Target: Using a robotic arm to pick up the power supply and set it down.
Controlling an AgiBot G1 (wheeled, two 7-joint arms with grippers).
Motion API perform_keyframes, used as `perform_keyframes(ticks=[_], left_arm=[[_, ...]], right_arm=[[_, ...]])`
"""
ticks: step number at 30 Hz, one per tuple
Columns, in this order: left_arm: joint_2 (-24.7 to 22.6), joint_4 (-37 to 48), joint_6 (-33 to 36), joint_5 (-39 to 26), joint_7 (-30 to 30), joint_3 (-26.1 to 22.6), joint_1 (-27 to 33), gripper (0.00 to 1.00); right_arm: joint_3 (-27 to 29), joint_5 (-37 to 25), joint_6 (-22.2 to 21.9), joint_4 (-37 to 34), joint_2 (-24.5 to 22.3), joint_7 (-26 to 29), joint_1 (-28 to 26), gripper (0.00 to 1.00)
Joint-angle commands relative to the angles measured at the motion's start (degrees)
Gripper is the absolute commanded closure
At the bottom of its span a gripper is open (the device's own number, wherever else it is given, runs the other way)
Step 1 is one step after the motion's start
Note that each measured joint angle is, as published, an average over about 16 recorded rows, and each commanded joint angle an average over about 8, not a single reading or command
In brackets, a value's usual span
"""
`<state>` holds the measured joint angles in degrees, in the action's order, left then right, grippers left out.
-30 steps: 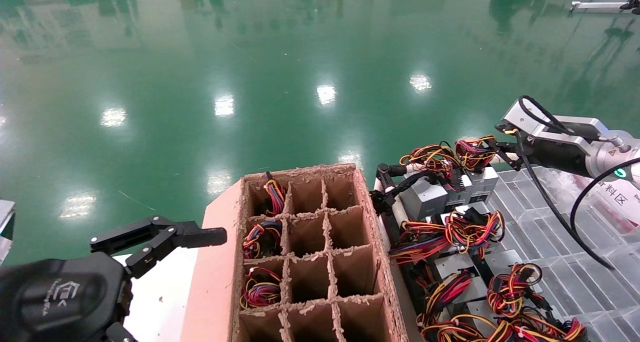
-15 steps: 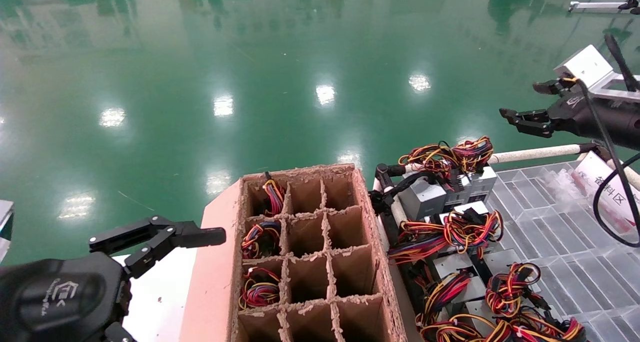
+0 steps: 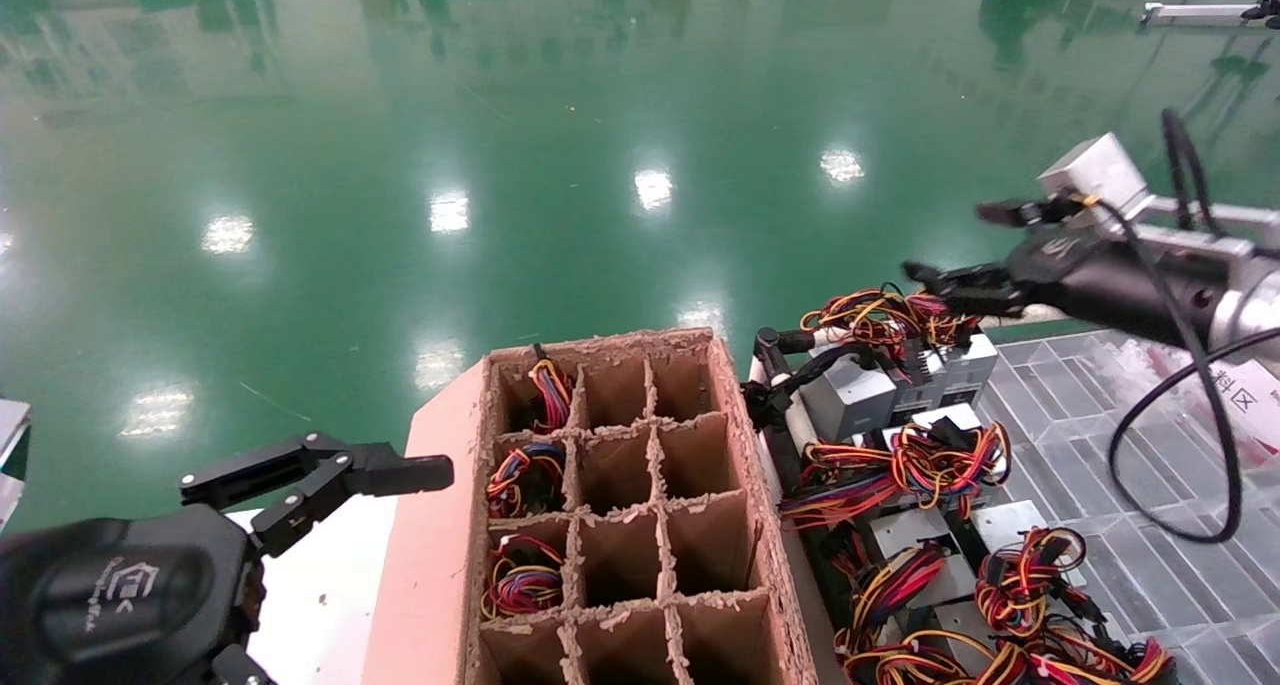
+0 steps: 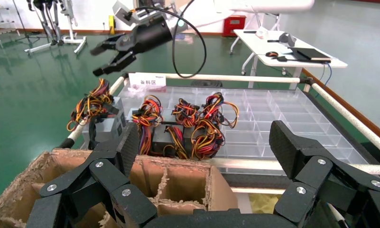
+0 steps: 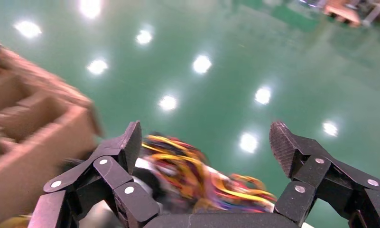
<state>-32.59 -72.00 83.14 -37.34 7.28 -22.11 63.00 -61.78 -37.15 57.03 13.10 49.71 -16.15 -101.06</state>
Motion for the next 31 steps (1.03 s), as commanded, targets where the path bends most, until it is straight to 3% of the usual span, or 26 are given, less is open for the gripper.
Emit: perform_keyframes(ticks=[1,31], left_arm=[[0.00,0.00,0.00,0.00,0.00,0.00,0.00,0.00],[0.00,0.00,0.00,0.01,0.00,-0.01,0.00,0.00]], right_arm=[[1.85,-0.19,1.16,2.45,-0.59,1.09,1.60,0.00],[28.46,-2.93,17.83,37.61,-9.13,16.73,24.56,0.00]])
